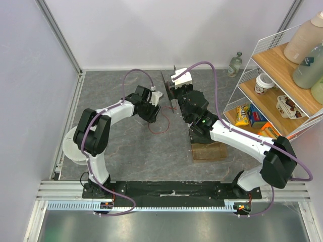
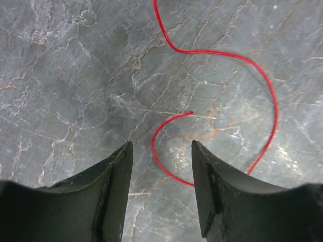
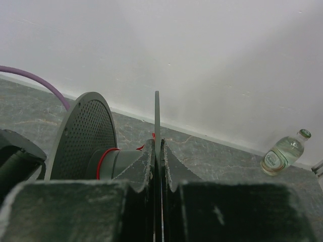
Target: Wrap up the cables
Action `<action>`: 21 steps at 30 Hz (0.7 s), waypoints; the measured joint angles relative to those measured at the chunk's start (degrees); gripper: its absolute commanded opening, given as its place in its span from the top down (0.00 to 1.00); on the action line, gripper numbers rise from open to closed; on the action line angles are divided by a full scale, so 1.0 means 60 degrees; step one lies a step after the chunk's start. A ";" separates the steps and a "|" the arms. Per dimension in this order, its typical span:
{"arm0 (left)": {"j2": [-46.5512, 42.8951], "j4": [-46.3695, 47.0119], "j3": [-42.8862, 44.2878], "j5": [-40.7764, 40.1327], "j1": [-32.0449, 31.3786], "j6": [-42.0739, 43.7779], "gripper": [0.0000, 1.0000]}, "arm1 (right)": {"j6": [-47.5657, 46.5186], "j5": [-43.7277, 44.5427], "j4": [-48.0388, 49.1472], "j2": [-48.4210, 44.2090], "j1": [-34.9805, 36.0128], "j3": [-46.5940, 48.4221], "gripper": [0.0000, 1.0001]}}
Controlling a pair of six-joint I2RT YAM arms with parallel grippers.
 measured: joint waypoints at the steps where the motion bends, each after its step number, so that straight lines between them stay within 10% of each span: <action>1: 0.0127 0.0033 0.0044 -0.0069 0.0000 0.0142 0.47 | 0.0015 0.0000 -0.0004 0.0000 0.0000 0.0000 1.00; 8: 0.0612 0.0189 0.0200 -0.0539 -0.0113 0.0863 0.57 | 0.0018 -0.0004 -0.0073 0.0000 -0.0004 0.0000 1.00; 16: 0.0739 -0.0069 0.0419 -0.0645 -0.0324 0.1180 0.97 | 0.0015 0.0004 -0.0062 0.0000 -0.0076 -0.0004 1.00; 21: 0.0761 -0.0306 0.0503 -0.0521 -0.0277 0.1166 0.98 | 0.0015 0.0007 -0.0062 0.0000 -0.0117 -0.0004 1.00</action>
